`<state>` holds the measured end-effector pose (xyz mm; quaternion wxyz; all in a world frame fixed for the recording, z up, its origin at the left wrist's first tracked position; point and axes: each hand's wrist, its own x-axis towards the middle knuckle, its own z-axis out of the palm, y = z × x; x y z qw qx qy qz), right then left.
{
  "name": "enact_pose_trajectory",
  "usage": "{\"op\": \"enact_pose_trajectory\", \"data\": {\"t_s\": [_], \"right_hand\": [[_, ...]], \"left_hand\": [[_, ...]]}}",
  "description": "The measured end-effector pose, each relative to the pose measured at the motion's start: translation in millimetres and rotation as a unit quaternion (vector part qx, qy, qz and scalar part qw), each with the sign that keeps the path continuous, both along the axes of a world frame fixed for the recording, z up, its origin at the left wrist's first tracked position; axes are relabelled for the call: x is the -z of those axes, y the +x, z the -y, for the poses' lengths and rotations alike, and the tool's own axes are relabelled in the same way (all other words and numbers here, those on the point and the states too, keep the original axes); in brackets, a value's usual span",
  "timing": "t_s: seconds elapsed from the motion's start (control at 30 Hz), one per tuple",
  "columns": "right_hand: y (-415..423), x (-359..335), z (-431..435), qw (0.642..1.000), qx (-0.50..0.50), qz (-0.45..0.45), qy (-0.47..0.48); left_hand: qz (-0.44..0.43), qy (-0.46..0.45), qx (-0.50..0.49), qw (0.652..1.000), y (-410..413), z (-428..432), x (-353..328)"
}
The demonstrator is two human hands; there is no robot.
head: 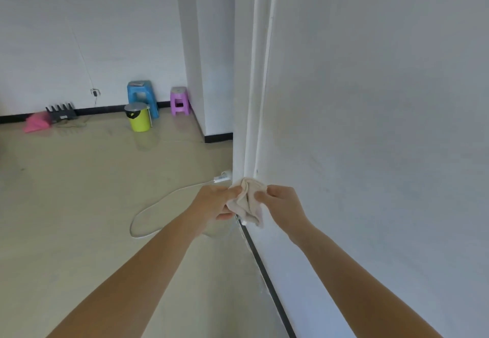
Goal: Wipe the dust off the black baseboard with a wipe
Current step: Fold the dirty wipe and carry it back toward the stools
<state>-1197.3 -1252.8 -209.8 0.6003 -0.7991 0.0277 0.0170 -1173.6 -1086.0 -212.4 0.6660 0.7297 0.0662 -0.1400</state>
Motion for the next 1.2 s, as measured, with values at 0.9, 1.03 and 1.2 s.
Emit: {"op": "enact_pose_trajectory", "data": {"t_s": [0.9, 1.03, 1.2], "right_hand": [[956.1, 1.3, -360.2, 0.978, -0.114, 0.019, -0.171], [1072.5, 0.0, -393.0, 0.974, -0.139, 0.026, -0.178], [1228.7, 2.3, -429.5, 0.967, -0.181, 0.025, -0.176]], "left_hand": [[0.081, 0.168, -0.057, 0.981, 890.1, -377.5, 16.3], [0.1, 0.202, -0.023, 0.974, 1019.0, -408.1, 17.9], [0.107, 0.218, 0.0, 0.97, 1181.5, -442.7, 28.4]]}}
